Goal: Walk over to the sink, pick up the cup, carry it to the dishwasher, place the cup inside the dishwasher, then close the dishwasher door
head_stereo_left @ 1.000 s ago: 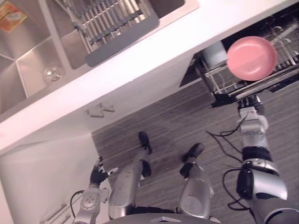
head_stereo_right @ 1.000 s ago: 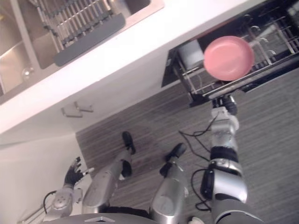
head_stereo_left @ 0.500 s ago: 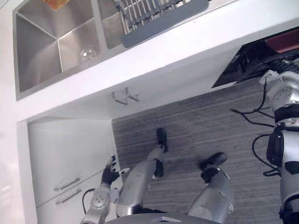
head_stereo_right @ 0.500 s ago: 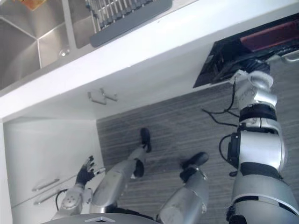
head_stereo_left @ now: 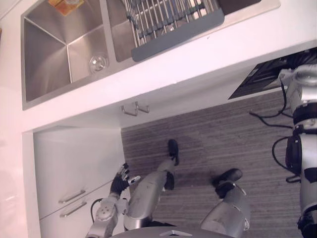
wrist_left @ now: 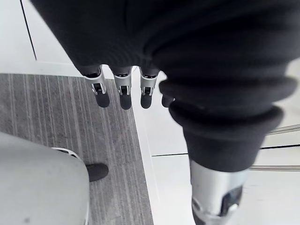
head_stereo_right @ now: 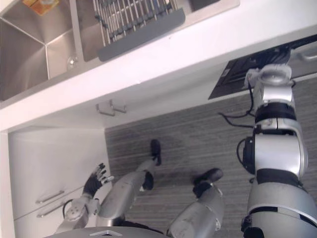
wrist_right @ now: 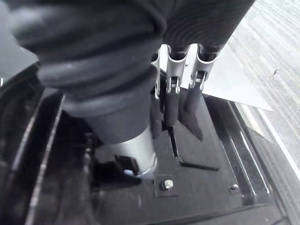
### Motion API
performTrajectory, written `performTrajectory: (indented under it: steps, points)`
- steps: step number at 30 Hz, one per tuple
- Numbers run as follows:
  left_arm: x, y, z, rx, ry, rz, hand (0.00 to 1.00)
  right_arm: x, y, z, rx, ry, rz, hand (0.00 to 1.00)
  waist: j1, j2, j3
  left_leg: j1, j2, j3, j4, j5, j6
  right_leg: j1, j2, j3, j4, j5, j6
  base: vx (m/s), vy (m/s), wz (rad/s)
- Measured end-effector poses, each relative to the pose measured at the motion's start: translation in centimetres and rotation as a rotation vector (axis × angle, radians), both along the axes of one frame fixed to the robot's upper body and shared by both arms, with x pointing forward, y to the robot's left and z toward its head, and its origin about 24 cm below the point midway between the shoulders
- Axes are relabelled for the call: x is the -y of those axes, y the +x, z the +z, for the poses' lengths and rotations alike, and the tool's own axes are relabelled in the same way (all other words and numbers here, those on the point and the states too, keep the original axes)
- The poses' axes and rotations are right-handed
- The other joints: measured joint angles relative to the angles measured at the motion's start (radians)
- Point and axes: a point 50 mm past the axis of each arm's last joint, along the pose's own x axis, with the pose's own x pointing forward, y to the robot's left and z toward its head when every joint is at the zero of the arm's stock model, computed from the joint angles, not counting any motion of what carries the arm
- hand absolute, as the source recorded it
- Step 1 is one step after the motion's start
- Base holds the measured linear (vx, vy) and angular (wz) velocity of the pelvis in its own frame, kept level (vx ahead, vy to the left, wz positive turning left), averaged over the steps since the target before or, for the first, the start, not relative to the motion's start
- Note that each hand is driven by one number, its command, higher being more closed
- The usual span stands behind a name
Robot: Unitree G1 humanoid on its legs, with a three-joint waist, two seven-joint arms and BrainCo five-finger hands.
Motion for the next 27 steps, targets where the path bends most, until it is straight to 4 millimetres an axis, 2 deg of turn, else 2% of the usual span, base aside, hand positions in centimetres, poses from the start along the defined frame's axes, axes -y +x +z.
performTrajectory:
  steps: [1,4,6,7,8,9,10,12,13,15,16,17,19,20,21,23,24,25,26,27]
  points:
    - [-0.1,0.0,0.0,-0.002,-0.010,0.006,0.00,0.0,-0.2,-0.6,0.009,0.003,0.012,0.00,-0.003,-0.001,0.001,0.009,0.003,0.001,0.001,-0.004,0.002,0.013,0.007,0.000,-0.011,0.001,0.001,0.08,-0.061,-0.06]
    - [-1.4,-0.3,-0.1,-0.003,-0.004,0.049,0.00,-0.9,-1.0,-4.2,0.087,0.081,0.103,0.00,-0.042,-0.028,0.020,0.048,0.015,0.020,0.004,-0.022,-0.003,0.063,0.033,0.002,-0.052,0.008,0.011,0.09,-0.059,-0.12]
    - [-3.0,-0.1,0.0,0.004,0.021,0.083,0.00,-2.2,-2.3,-9.6,0.078,0.199,0.165,0.00,-0.082,-0.074,0.054,0.088,0.033,0.033,0.017,-0.045,-0.010,0.115,0.062,0.004,-0.088,0.022,0.019,0.10,-0.073,-0.23]
    - [-3.5,-0.1,0.1,0.007,0.030,0.093,0.00,-2.7,-2.7,-11.2,0.061,0.226,0.179,0.00,-0.089,-0.090,0.065,0.099,0.037,0.040,0.018,-0.050,-0.012,0.125,0.068,0.007,-0.096,0.024,0.022,0.10,-0.080,-0.29]
    - [-4.4,0.0,0.2,0.010,0.044,0.125,0.00,-3.6,-3.7,-14.7,0.007,0.273,0.186,0.00,-0.102,-0.120,0.079,0.115,0.045,0.049,0.018,-0.057,-0.017,0.142,0.082,0.013,-0.112,0.026,0.022,0.09,-0.084,-0.23]
    - [-5.0,0.2,0.3,0.012,0.052,0.148,0.00,-4.2,-5.2,-18.5,-0.078,0.342,0.166,0.00,-0.108,-0.143,0.081,0.123,0.052,0.053,0.017,-0.062,-0.022,0.151,0.096,0.018,-0.128,0.029,0.020,0.09,-0.087,-0.20]
    - [-5.3,0.3,0.3,0.012,0.055,0.160,0.00,-4.5,-6.1,-20.4,-0.119,0.390,0.150,0.00,-0.107,-0.153,0.079,0.127,0.055,0.058,0.016,-0.064,-0.025,0.152,0.100,0.022,-0.133,0.029,0.020,0.10,-0.090,-0.18]
    - [-5.9,0.3,-0.4,-0.027,0.069,0.191,0.00,-5.8,-10.6,-28.2,-0.298,0.609,0.053,0.00,-0.109,-0.184,0.069,0.153,0.064,0.070,0.016,-0.068,-0.030,0.183,0.122,0.027,-0.169,0.039,0.023,0.12,-0.092,-0.18]
    - [-6.1,0.1,-0.7,-0.042,0.079,0.199,0.00,-6.4,-11.9,-30.0,-0.345,0.658,0.038,0.00,-0.110,-0.193,0.064,0.164,0.065,0.072,0.014,-0.070,-0.033,0.194,0.127,0.029,-0.178,0.041,0.024,0.14,-0.084,-0.15]
    - [-7.1,-1.7,-2.1,-0.136,0.135,0.227,0.00,-9.5,-17.7,-35.6,-0.499,0.821,0.000,0.00,-0.114,-0.236,0.007,0.218,0.064,0.078,-0.020,-0.078,-0.045,0.238,0.144,0.030,-0.210,0.043,0.025,0.12,-0.054,-0.13]
    - [-7.4,-2.2,-2.5,-0.161,0.144,0.236,0.00,-10.3,-19.0,-36.6,-0.534,0.845,-0.006,0.00,-0.115,-0.247,-0.014,0.234,0.064,0.080,-0.037,-0.077,-0.046,0.247,0.148,0.031,-0.215,0.043,0.025,0.11,-0.044,-0.10]
    - [-7.8,-3.0,-3.0,-0.201,0.157,0.249,0.00,-11.4,-21.9,-38.2,-0.598,0.896,-0.034,0.00,-0.118,-0.272,-0.052,0.256,0.062,0.083,-0.046,-0.083,-0.053,0.266,0.150,0.034,-0.220,0.040,0.024,0.07,-0.032,-0.08]
    - [-8.1,-4.0,-3.7,-0.253,0.158,0.268,0.00,-12.4,-24.8,-39.5,-0.665,0.932,-0.069,0.00,-0.119,-0.305,-0.091,0.298,0.061,0.092,-0.051,-0.113,-0.060,0.298,0.149,0.055,-0.216,0.035,0.016,0.05,-0.026,-0.13]
    - [-8.2,-4.7,-4.1,-0.294,0.153,0.274,0.00,-12.8,-26.2,-39.9,-0.698,0.941,-0.082,0.00,-0.122,-0.322,-0.121,0.311,0.062,0.093,-0.052,-0.130,-0.052,0.310,0.147,0.072,-0.200,0.030,0.004,0.01,-0.010,-0.10]
    - [-8.2,-5.0,-4.3,-0.312,0.150,0.274,0.00,-13.0,-26.9,-40.1,-0.708,0.945,-0.087,0.00,-0.126,-0.327,-0.134,0.321,0.064,0.090,-0.052,-0.134,-0.052,0.313,0.148,0.093,-0.187,0.031,-0.005,0.02,0.009,0.08]
    - [-8.1,-5.6,-4.7,-0.358,0.129,0.275,0.00,-13.6,-28.6,-40.5,-0.728,0.977,-0.089,0.00,-0.141,-0.332,-0.166,0.343,0.079,0.060,-0.052,-0.137,-0.052,0.314,0.168,0.208,-0.134,0.051,-0.037,0.06,0.029,0.32]
    - [-8.0,-5.7,-4.8,-0.371,0.120,0.270,0.00,-13.8,-29.0,-40.6,-0.726,0.991,-0.091,0.00,-0.151,-0.330,-0.168,0.356,0.094,0.039,-0.052,-0.136,-0.054,0.311,0.186,0.268,-0.106,0.061,-0.055,0.10,-0.042,0.55]
    - [-7.8,-6.2,-5.1,-0.404,0.109,0.258,0.00,-14.1,-29.7,-40.8,-0.720,1.016,-0.101,0.00,-0.165,-0.319,-0.182,0.360,0.119,-0.001,-0.052,-0.130,-0.061,0.309,0.232,0.369,-0.129,0.020,-0.061,0.10,-0.091,0.64]
    - [-8.1,-6.3,-5.2,-0.418,0.098,0.262,0.00,-14.4,-30.1,-40.9,-0.727,1.034,-0.099,0.00,-0.172,-0.334,-0.196,0.356,0.123,-0.027,-0.052,-0.126,-0.068,0.331,0.287,0.447,-0.204,-0.017,-0.050,0.10,-0.205,0.86]
    - [-8.8,-6.2,-5.1,-0.422,0.087,0.285,0.00,-15.3,-31.0,-41.2,-0.741,1.070,-0.090,0.00,-0.174,-0.389,-0.214,0.345,0.091,-0.051,-0.053,-0.117,-0.080,0.365,0.326,0.505,-0.292,-0.024,-0.054,0.04,-0.152,0.61]
